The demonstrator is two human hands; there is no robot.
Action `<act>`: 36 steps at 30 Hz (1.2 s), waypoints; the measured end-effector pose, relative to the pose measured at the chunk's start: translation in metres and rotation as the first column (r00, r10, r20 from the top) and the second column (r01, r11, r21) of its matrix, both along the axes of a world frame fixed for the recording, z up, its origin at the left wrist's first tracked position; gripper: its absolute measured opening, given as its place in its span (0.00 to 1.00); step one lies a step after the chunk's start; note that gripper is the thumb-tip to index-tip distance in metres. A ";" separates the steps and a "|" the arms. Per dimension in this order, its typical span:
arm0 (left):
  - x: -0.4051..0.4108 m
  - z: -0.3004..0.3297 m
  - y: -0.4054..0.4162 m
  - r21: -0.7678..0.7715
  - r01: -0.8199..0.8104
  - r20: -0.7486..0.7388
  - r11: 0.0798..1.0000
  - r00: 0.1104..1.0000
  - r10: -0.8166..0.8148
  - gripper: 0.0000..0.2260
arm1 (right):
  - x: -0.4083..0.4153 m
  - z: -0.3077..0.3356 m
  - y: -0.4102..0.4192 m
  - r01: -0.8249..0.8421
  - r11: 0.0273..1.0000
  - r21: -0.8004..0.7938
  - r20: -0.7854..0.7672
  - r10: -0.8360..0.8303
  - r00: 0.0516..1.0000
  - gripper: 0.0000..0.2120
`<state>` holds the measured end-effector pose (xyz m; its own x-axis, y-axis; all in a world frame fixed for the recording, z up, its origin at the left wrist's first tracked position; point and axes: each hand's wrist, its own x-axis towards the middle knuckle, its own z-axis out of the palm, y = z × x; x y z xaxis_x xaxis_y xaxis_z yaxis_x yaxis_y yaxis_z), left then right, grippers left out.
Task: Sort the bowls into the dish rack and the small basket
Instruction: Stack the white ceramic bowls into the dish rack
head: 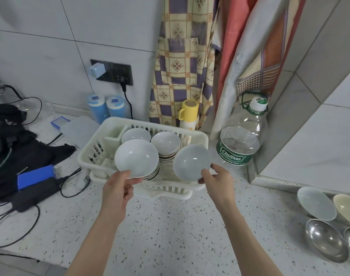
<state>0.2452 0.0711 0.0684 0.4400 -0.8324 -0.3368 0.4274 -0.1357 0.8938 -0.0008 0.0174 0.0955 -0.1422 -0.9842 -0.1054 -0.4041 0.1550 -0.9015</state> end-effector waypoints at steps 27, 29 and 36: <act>0.073 -0.023 -0.068 0.015 0.293 0.072 0.956 0.953 -0.293 0.12 | 0.079 -0.031 -0.058 0.147 0.913 0.382 -0.422 0.031 0.906 0.06; 0.073 -0.024 -0.068 0.020 0.290 0.070 0.957 0.954 -0.290 0.12 | 0.079 -0.032 -0.060 0.140 0.906 0.400 -0.415 0.043 0.909 0.05; 0.071 -0.021 -0.070 0.025 0.280 0.062 0.960 0.958 -0.281 0.13 | 0.079 -0.033 -0.064 0.121 0.894 0.431 -0.440 0.091 0.893 0.08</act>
<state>0.3164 0.0007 0.0473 0.2109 -0.9202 -0.3299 0.3119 -0.2565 0.9148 0.0781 -0.0468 0.0629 -0.2919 -0.8467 -0.4448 -0.7322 0.4970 -0.4657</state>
